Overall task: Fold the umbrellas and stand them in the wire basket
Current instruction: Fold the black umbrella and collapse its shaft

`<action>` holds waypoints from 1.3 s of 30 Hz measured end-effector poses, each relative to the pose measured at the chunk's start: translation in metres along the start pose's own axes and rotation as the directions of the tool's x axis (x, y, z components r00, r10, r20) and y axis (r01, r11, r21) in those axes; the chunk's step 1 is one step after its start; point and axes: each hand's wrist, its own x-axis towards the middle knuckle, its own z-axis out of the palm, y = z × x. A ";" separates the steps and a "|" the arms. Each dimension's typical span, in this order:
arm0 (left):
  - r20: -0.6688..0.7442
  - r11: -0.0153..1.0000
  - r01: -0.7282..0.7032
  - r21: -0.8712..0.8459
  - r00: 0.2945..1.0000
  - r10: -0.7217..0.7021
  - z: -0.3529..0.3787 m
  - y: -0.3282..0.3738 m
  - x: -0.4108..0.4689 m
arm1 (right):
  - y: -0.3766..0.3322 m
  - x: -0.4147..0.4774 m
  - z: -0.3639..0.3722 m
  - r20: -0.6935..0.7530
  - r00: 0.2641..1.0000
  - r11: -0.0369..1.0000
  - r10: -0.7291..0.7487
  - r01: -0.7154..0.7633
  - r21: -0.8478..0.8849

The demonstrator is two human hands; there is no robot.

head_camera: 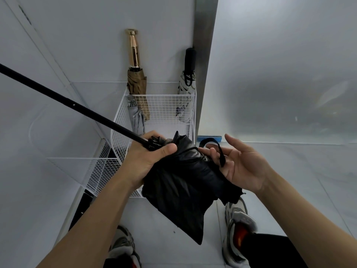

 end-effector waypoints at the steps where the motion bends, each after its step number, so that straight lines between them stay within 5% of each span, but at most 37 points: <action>1: 0.017 1.000 0.004 0.003 1.000 -0.004 0.001 0.000 -0.001 | 0.000 0.001 -0.001 0.009 1.000 1.000 -0.008 0.008 -0.011; 8: -0.040 0.997 -0.010 0.072 0.999 0.013 -0.001 -0.003 0.001 | -0.006 0.002 0.000 -0.150 0.975 0.987 -0.163 0.159 -0.035; 12: -0.073 0.998 0.001 0.059 0.997 0.003 -0.003 -0.005 0.004 | -0.004 -0.002 0.003 -0.224 0.891 0.895 -0.396 0.319 -0.313; 14: -0.095 0.998 0.015 0.063 0.995 -0.009 -0.003 -0.007 0.006 | 0.006 -0.007 0.005 -0.192 0.757 0.640 -0.624 0.355 -0.681; 17: -0.140 0.994 0.035 0.099 0.990 -0.021 -0.005 -0.009 0.008 | 0.022 -0.016 0.004 0.197 0.487 -0.076 -0.851 0.257 -0.963; 20: -0.168 0.993 0.049 0.112 0.985 -0.030 -0.004 -0.008 0.008 | 0.039 -0.023 0.006 0.465 0.511 -0.347 -0.723 0.314 -0.884; 24: -0.139 0.993 0.035 0.110 0.990 -0.020 -0.003 -0.004 0.005 | 0.057 -0.011 0.003 0.277 0.849 -0.476 -0.450 0.035 -0.879; 27: -0.073 0.996 0.002 0.088 0.997 0.004 -0.002 -0.001 -0.001 | 0.050 -0.001 -0.001 0.158 0.906 -0.513 -0.392 -0.073 -0.855; 31: 0.046 0.981 -0.082 0.176 0.996 0.075 0.000 0.003 -0.004 | 0.038 -0.005 0.000 0.093 0.965 -0.260 -0.245 0.027 -0.965; 34: 0.055 0.984 -0.105 0.144 0.994 0.098 0.004 0.013 -0.006 | 0.040 -0.010 0.000 0.194 0.894 -0.353 -0.403 0.043 -0.934; 37: -0.106 0.982 -0.143 0.125 0.982 0.157 0.010 0.020 -0.015 | 0.033 -0.016 -0.002 0.389 0.677 -0.599 -0.625 -0.096 -0.795; 39: -0.290 0.936 -0.198 0.291 0.914 0.284 0.017 0.024 -0.028 | 0.029 -0.019 -0.009 0.469 0.554 -0.642 -0.687 -0.162 -0.749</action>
